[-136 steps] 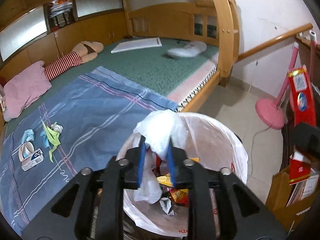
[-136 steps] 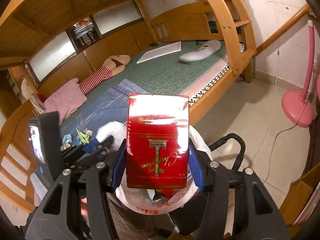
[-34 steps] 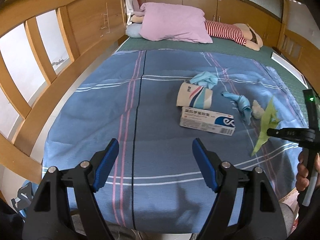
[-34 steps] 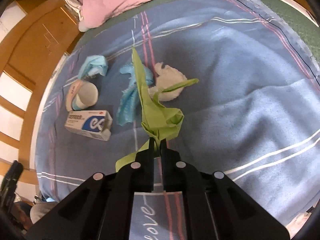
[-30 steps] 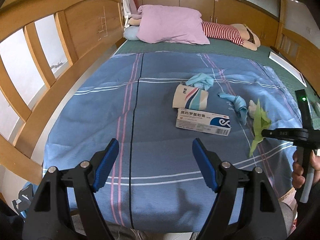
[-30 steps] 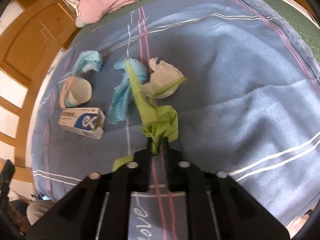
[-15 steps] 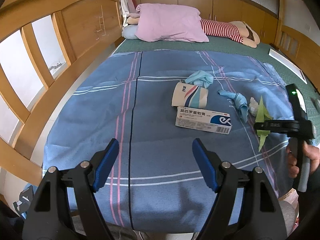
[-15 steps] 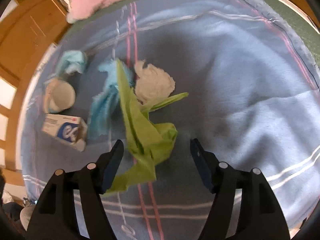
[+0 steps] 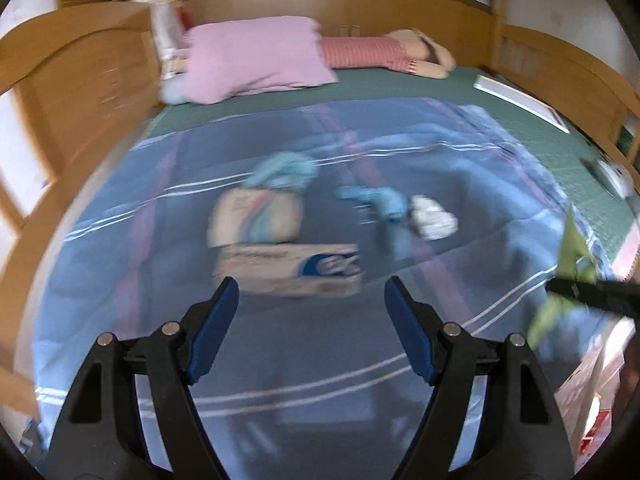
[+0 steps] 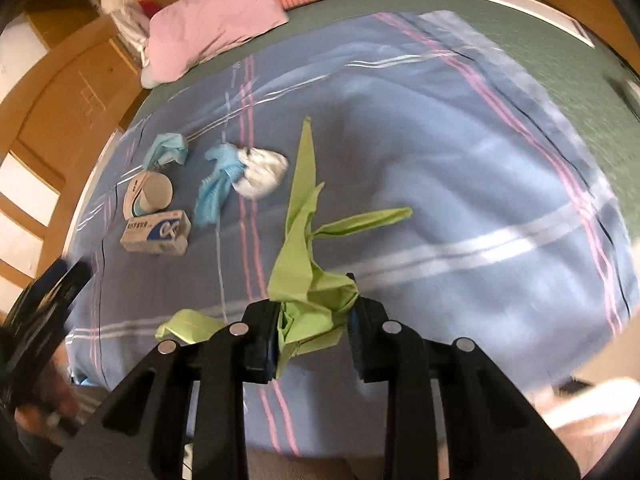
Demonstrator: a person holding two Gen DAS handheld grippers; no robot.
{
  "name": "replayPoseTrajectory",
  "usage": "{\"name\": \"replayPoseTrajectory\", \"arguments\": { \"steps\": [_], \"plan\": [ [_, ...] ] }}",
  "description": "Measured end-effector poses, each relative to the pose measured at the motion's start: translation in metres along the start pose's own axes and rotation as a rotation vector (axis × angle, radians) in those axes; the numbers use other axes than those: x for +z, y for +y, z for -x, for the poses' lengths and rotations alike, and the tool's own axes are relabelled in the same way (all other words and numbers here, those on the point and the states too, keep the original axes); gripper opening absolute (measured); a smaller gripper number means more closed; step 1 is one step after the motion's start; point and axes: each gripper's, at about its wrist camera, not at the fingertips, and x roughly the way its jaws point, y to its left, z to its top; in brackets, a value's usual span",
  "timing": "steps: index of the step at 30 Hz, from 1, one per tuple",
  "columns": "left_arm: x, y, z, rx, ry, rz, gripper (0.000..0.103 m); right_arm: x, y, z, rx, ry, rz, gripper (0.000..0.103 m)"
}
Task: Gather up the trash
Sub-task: 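Grasp the white tissue with the left gripper while the right gripper holds the green paper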
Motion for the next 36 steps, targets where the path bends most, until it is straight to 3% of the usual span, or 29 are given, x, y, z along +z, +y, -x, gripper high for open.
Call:
{"name": "replayPoseTrajectory", "arguments": {
  "steps": [5, 11, 14, 18, 21, 26, 31, 36],
  "plan": [
    [0.023, -0.074, -0.042, -0.064, -0.008, -0.079, 0.076, -0.031, -0.033, 0.035, -0.004, -0.024, -0.074, 0.029],
    [0.032, -0.124, -0.110, -0.006, 0.041, -0.120, 0.075, -0.047, -0.064, 0.060, -0.017, -0.051, -0.140, 0.029],
    [0.036, -0.125, -0.139, 0.006, 0.088, -0.092, 0.063, -0.051, -0.077, 0.063, -0.024, -0.049, -0.162, 0.029],
    [0.044, -0.127, -0.165, 0.002, 0.122, -0.075, 0.035, -0.055, -0.090, 0.061, -0.015, -0.041, -0.199, 0.029],
    [0.048, -0.138, -0.165, 0.025, 0.099, -0.109, 0.025, -0.059, -0.093, 0.062, -0.013, -0.037, -0.210, 0.029],
    [0.047, -0.147, -0.156, 0.071, 0.066, -0.137, 0.020, -0.059, -0.093, 0.070, -0.011, -0.052, -0.210, 0.029],
    [0.043, -0.158, -0.108, 0.119, -0.072, -0.184, 0.020, -0.061, -0.094, 0.081, -0.006, -0.077, -0.213, 0.029],
    [0.036, -0.167, -0.053, 0.104, -0.177, -0.210, 0.020, -0.063, -0.091, 0.095, -0.004, -0.107, -0.215, 0.029]
  ]
}}
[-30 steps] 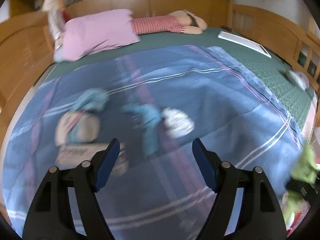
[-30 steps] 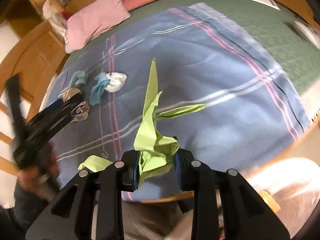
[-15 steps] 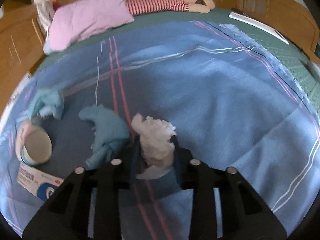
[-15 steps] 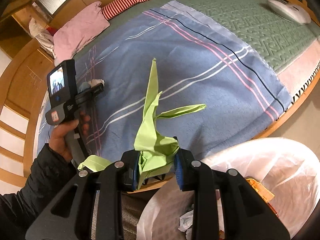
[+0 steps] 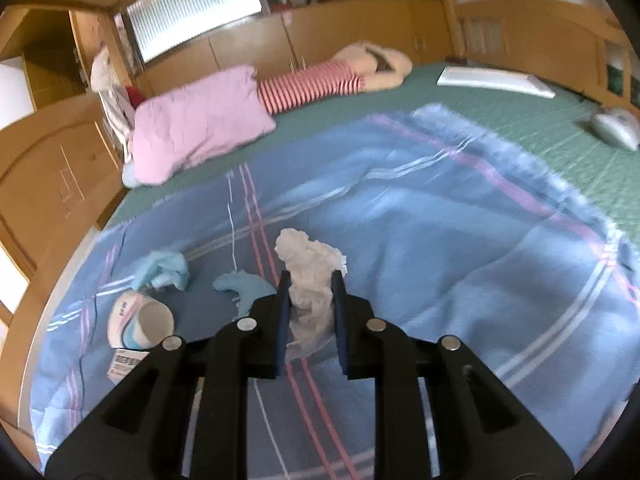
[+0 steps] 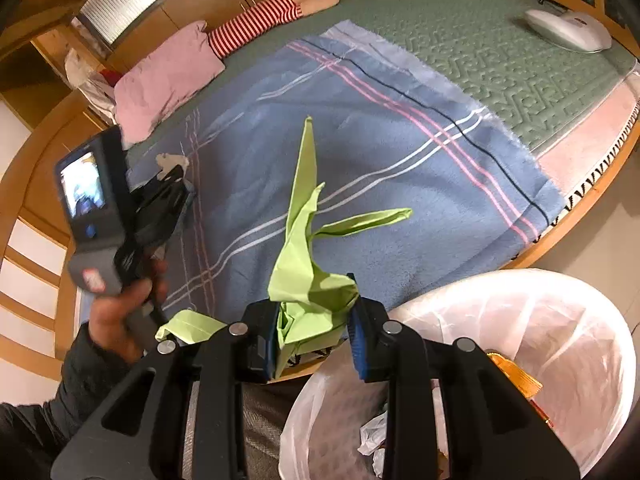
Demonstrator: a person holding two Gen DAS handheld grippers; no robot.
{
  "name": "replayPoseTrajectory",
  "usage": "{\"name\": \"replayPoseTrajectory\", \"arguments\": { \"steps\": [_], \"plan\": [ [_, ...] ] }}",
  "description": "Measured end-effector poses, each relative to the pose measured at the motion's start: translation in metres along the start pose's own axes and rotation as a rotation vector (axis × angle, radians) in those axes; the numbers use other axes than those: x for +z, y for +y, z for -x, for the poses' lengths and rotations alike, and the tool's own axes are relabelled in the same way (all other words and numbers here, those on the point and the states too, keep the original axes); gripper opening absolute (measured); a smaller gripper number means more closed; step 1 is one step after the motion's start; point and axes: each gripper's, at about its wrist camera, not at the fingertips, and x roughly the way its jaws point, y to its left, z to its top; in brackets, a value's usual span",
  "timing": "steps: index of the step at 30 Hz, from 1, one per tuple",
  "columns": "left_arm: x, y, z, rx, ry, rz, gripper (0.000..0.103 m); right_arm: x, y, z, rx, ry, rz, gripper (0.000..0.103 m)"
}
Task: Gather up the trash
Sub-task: 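Grasp the white tissue with the left gripper while the right gripper holds the green paper, then carry the tissue and green paper over the wastebasket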
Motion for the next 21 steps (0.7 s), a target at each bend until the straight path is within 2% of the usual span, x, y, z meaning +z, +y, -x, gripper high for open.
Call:
{"name": "replayPoseTrajectory", "arguments": {
  "steps": [4, 8, 13, 21],
  "plan": [
    [0.000, -0.001, 0.059, -0.031, -0.085, -0.004, 0.020, -0.005, 0.002, 0.020, -0.005, -0.042, 0.003, 0.029],
    [-0.005, -0.002, 0.122, -0.104, -0.147, -0.006, 0.021, -0.014, 0.001, 0.043, -0.005, -0.079, -0.008, 0.029],
    [-0.017, -0.008, 0.191, -0.221, -0.163, -0.014, 0.021, -0.035, -0.004, 0.085, -0.013, -0.138, -0.028, 0.029],
    [-0.034, -0.027, 0.262, -0.318, -0.165, -0.025, 0.021, -0.080, -0.021, 0.155, -0.069, -0.246, -0.056, 0.030]
  ]
}}
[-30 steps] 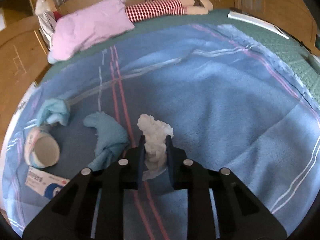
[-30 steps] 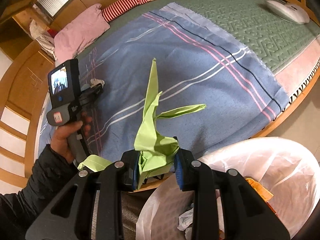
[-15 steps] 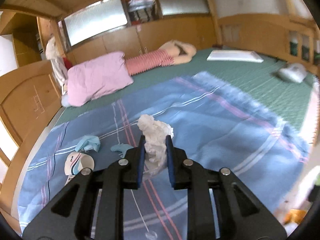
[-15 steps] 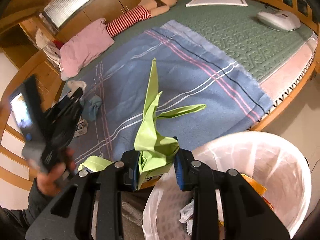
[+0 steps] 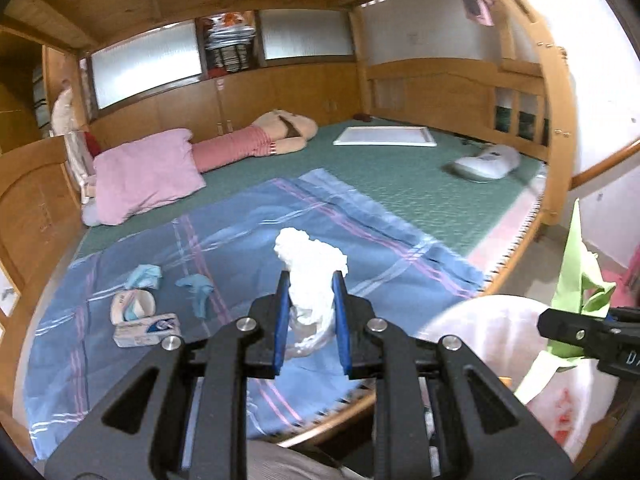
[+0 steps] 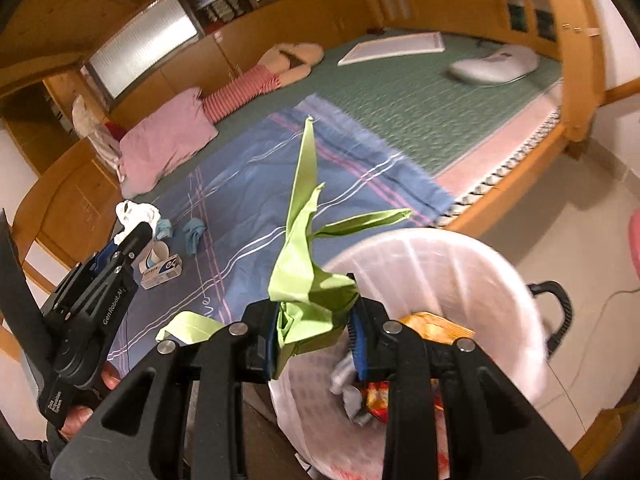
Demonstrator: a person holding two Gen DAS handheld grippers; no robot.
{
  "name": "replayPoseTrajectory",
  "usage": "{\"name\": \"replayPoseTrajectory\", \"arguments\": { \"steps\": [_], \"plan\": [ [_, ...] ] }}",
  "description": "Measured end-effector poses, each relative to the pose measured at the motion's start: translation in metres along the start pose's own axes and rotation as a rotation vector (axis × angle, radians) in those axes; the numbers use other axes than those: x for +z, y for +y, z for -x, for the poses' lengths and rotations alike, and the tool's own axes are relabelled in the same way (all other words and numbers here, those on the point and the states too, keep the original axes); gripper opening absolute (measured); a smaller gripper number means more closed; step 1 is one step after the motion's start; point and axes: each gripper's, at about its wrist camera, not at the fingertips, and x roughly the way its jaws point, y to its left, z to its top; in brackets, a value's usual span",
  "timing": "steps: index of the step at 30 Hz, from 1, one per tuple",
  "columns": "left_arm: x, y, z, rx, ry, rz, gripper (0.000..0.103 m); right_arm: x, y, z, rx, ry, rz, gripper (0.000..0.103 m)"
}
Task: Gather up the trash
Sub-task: 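Carry the tissue and green paper over the wastebasket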
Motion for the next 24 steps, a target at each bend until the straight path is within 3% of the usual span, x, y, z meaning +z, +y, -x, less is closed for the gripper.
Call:
{"name": "replayPoseTrajectory", "arguments": {
  "steps": [10, 18, 24],
  "plan": [
    [-0.008, -0.054, 0.041, -0.155, 0.010, -0.038, 0.021, -0.036, -0.027, 0.062, -0.053, -0.078, -0.058, 0.030],
    [-0.012, -0.074, 0.048, -0.186, 0.016, -0.059, 0.021, -0.049, -0.041, 0.084, -0.087, -0.117, -0.089, 0.030],
    [-0.014, -0.080, 0.047, -0.175, 0.020, -0.068, 0.022, -0.056, -0.028, 0.099, -0.254, -0.212, -0.060, 0.030]
  ]
}}
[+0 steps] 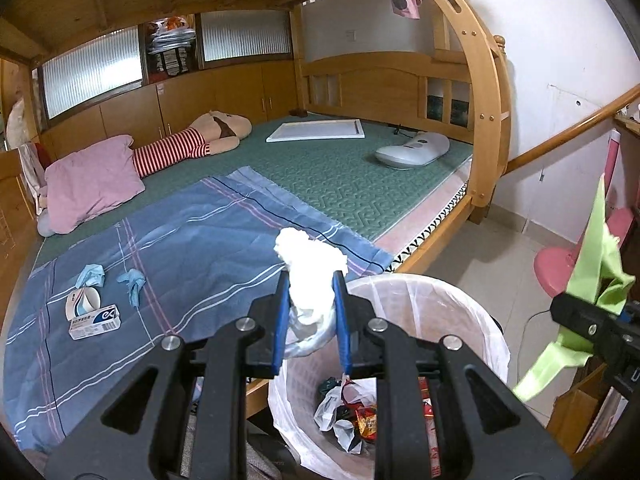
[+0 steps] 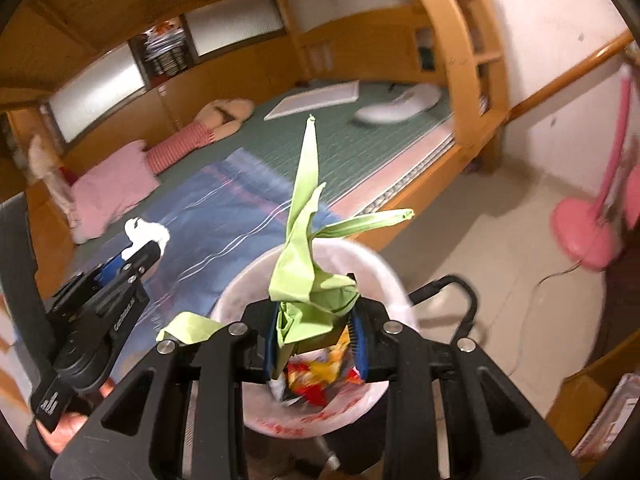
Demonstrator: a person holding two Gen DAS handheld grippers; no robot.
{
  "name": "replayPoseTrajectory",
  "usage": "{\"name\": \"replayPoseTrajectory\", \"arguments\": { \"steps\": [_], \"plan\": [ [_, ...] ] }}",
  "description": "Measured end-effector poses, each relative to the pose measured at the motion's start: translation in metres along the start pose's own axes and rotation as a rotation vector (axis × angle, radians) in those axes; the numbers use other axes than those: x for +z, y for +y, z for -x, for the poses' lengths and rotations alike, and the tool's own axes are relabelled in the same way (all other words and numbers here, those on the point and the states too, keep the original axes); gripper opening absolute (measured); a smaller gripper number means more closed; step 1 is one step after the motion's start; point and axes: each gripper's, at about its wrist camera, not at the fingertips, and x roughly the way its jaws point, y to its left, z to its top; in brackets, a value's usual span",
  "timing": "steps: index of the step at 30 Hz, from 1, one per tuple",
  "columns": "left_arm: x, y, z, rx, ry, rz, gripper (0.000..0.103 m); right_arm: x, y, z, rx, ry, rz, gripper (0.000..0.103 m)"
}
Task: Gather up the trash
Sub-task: 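Open the left gripper to drop the white tissue into the wastebasket, then open the right gripper to drop the green paper into the wastebasket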
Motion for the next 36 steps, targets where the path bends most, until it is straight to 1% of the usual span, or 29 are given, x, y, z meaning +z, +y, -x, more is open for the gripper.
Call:
{"name": "replayPoseTrajectory", "arguments": {
  "steps": [2, 5, 7, 10, 11, 13, 14, 15, 16, 19, 22, 25, 27, 32, 34, 36],
  "plan": [
    [0.000, 0.000, -0.002, 0.003, 0.003, 0.001, 0.022, 0.000, 0.005, -0.001, -0.002, -0.005, 0.008, 0.030],
    [0.000, 0.002, -0.007, 0.008, 0.015, -0.002, 0.022, -0.001, 0.009, -0.004, 0.017, 0.002, 0.023, 0.030],
    [-0.003, 0.002, -0.013, 0.005, 0.033, 0.002, 0.022, 0.000, 0.008, -0.005, 0.020, 0.003, 0.027, 0.030],
    [-0.006, -0.002, -0.026, -0.015, 0.083, -0.001, 0.023, 0.001, 0.006, -0.002, 0.017, -0.002, 0.022, 0.030],
    [-0.007, -0.004, -0.030, -0.018, 0.092, -0.008, 0.024, 0.002, 0.005, -0.001, 0.014, -0.004, 0.021, 0.030],
    [-0.009, -0.010, -0.035, -0.023, 0.105, -0.028, 0.035, 0.001, 0.002, 0.001, 0.008, -0.007, 0.020, 0.030],
    [-0.011, -0.013, -0.037, -0.019, 0.108, -0.038, 0.054, 0.000, 0.001, 0.002, 0.005, -0.007, 0.020, 0.030],
    [-0.011, -0.015, -0.037, -0.013, 0.102, -0.040, 0.068, 0.000, 0.002, 0.002, 0.001, -0.007, 0.019, 0.030],
    [-0.011, -0.016, -0.035, -0.006, 0.085, -0.046, 0.070, 0.000, 0.000, 0.001, 0.001, -0.005, 0.016, 0.030],
    [-0.010, -0.016, -0.035, 0.001, 0.076, -0.063, 0.074, -0.002, -0.002, -0.003, -0.005, 0.006, 0.009, 0.030],
    [-0.008, -0.006, -0.034, 0.013, 0.074, -0.040, 0.077, -0.002, 0.001, -0.010, -0.006, 0.022, 0.011, 0.030],
    [-0.003, 0.013, -0.029, 0.039, 0.054, -0.008, 0.078, -0.003, 0.007, -0.023, -0.002, 0.054, 0.019, 0.030],
    [0.000, 0.025, -0.025, 0.048, 0.042, 0.017, 0.082, -0.005, 0.011, -0.036, 0.002, 0.079, 0.027, 0.030],
    [0.003, 0.055, -0.020, 0.078, 0.036, 0.066, 0.083, -0.010, 0.023, -0.071, 0.006, 0.150, 0.046, 0.031],
    [0.003, 0.067, -0.019, 0.090, 0.037, 0.089, 0.083, -0.011, 0.027, -0.083, 0.003, 0.177, 0.057, 0.035],
    [0.003, 0.079, -0.018, 0.105, 0.035, 0.114, 0.083, -0.013, 0.032, -0.093, -0.008, 0.198, 0.077, 0.043]
  ]
}}
